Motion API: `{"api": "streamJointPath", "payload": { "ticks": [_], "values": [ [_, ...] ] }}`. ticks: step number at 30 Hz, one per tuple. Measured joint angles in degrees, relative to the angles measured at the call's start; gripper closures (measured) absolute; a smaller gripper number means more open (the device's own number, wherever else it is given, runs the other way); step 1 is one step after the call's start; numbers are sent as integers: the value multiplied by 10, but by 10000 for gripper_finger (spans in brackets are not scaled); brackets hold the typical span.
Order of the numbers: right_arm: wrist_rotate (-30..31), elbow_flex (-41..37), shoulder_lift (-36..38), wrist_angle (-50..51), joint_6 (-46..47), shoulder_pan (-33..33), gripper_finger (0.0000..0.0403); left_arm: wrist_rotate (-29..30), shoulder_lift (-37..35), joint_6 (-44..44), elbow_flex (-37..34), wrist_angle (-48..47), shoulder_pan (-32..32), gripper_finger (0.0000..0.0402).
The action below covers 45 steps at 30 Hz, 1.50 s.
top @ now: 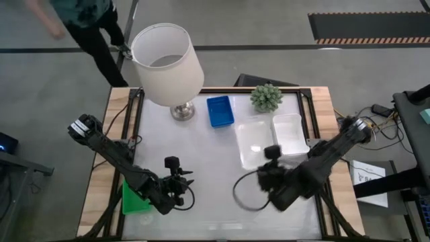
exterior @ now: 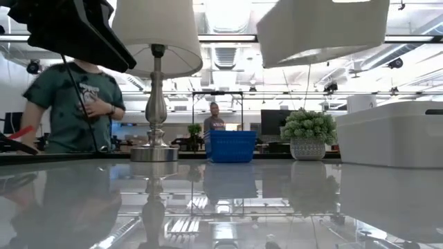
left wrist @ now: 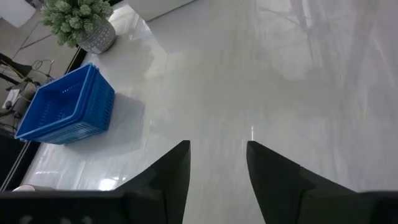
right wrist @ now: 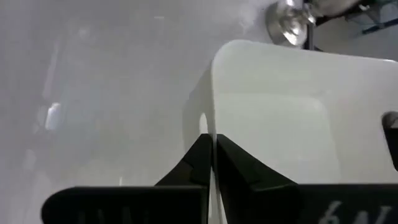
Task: Stack baskets by color
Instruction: Stack the bottom white bin on the stacked white bins
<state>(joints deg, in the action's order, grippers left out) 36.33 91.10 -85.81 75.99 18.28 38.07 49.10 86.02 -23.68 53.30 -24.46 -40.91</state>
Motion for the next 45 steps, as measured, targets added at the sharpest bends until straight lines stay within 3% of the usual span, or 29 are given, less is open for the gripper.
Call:
{"api": "streamJointPath", "payload": {
  "ticks": [12,19,27,33,45],
  "values": [
    [-2,-264,348,-11,96,-1,394,0,0,0,0,2,0,260],
    [-15,-366,462,-12,112,-1,394,0,0,0,0,15,0,260],
    [-67,-403,498,7,121,-1,394,9,0,0,0,19,0,260],
    [-52,-423,481,20,115,-1,390,9,0,3,2,30,0,260],
    [-47,-426,470,15,117,-1,320,25,0,6,3,30,0,260]
  ]
}}
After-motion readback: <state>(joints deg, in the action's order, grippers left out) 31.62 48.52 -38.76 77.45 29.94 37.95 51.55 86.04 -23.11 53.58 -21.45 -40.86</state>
